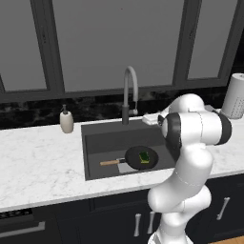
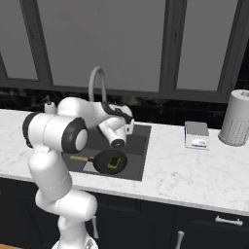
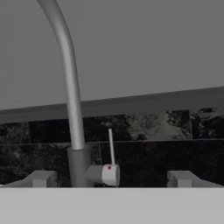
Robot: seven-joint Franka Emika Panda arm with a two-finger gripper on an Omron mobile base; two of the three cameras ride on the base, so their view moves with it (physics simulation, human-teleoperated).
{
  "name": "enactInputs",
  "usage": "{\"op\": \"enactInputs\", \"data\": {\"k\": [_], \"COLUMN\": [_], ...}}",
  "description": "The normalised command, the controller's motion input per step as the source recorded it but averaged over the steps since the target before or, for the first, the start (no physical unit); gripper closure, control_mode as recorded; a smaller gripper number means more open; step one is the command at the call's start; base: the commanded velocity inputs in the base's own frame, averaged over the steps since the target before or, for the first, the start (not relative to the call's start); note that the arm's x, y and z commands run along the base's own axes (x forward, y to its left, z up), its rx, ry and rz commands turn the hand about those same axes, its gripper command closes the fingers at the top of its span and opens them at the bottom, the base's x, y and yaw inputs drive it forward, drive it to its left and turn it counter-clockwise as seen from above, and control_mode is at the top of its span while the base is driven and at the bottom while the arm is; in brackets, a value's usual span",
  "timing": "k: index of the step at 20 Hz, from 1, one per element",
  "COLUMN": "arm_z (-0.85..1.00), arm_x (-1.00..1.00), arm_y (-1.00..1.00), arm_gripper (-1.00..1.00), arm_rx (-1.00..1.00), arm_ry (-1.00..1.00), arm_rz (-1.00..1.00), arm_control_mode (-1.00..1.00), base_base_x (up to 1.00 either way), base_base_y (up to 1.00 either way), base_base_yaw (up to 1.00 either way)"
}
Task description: Pick the pan and sponge and place them into the sink. Then turn on the water.
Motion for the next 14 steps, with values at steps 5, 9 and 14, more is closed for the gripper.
{"op": "enactInputs", "data": {"k": [5, 9, 14], "arm_z": [0.0, 0.0, 0.0], "arm_x": [0.25, 0.33, 0.2], "arm_y": [0.0, 0.03, 0.06], "arm_gripper": [-1.0, -1.0, -1.0], "arm_rx": [0.01, 0.0, 0.0], "arm_ry": [-0.09, -0.03, 0.0], "arm_rz": [0.04, 0.01, 0.0], "arm_control_mode": [-1.0, -1.0, -1.0], "base_base_x": [0.0, 0.0, 0.0], "base_base_y": [0.0, 0.0, 0.0], "base_base_yaw": [0.0, 0.0, 0.0]}}
